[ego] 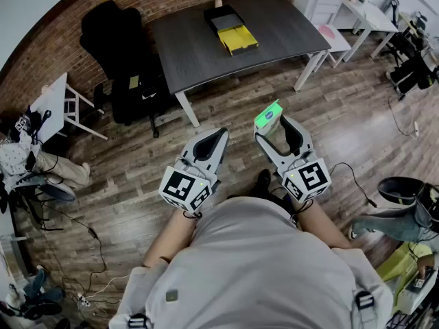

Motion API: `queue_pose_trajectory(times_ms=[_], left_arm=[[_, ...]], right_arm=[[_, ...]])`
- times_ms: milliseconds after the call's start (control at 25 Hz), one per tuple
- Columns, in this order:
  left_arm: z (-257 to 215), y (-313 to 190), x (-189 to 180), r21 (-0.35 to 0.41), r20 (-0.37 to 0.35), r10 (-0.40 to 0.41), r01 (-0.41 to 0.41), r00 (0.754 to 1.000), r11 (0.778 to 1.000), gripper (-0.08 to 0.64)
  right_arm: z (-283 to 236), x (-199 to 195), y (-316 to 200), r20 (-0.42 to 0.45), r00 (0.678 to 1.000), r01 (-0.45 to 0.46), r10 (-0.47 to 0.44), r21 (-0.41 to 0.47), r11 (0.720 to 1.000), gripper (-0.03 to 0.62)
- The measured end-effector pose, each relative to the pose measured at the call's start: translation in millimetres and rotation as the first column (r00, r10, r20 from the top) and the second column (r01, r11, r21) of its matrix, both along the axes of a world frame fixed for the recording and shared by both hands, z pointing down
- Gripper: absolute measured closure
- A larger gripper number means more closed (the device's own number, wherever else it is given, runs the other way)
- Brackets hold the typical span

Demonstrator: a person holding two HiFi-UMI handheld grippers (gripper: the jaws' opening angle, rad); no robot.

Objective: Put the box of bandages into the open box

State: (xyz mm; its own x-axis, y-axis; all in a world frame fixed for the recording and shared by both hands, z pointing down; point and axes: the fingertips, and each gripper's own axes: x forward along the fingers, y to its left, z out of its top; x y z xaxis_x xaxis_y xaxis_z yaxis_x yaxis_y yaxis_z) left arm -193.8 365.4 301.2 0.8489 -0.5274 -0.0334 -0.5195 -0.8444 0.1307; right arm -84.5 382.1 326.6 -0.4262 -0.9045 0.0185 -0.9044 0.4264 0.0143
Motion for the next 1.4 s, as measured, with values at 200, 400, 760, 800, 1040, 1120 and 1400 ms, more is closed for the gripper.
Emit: queue_pose_trajectory(times_ms=[200, 400, 760, 800, 1040, 1120, 1400], left_arm=[[6.0, 0.3, 2.2, 0.019, 0.008, -0.001, 0.001, 1.000, 1.000, 0.545], [4.2, -9.4, 5.8, 0.005, 0.014, -0.012, 0.011, 1.000, 1.000, 0.545], [14.8, -38.9, 36.8, -0.010, 0.041, -0.019, 0.019, 0.999, 1.000, 0.545], [16.5, -42.9, 42.9, -0.014, 0.044, -0.020, 0.021, 0.999, 1.000, 0.545], [29.1, -74.9, 97.8, -0.020, 0.068, -0.017, 0.018, 0.998, 1.000, 0.545], [32.1, -87.6, 120.2, -0.020, 0.073, -0.012, 0.014, 0.997, 1.000, 0.545], [27.9, -133.8, 199.4, -0.005, 0.085, -0.030, 0.030, 0.996, 1.000, 0.545]], right_arm=[[2.9, 3.4, 0.3, 0.001, 1.000, -0.003, 0.003, -0.006, 1.000, 0.293], [2.8, 6.1, -7.7, -0.002, 1.000, 0.007, -0.007, -0.008, 1.000, 0.295], [6.9, 42.1, -34.5, 0.022, 1.000, -0.005, 0.005, -0.030, 1.000, 0.293], [9.0, 49.0, -38.2, 0.030, 1.000, -0.004, 0.005, -0.034, 0.999, 0.293], [18.1, 102.5, -67.7, 0.059, 0.998, -0.008, 0.011, -0.047, 0.999, 0.293], [19.5, 123.3, -80.0, 0.067, 0.998, -0.010, 0.013, -0.047, 0.999, 0.293], [13.4, 204.8, -121.2, 0.067, 0.998, 0.017, -0.015, -0.029, 0.999, 0.293]])
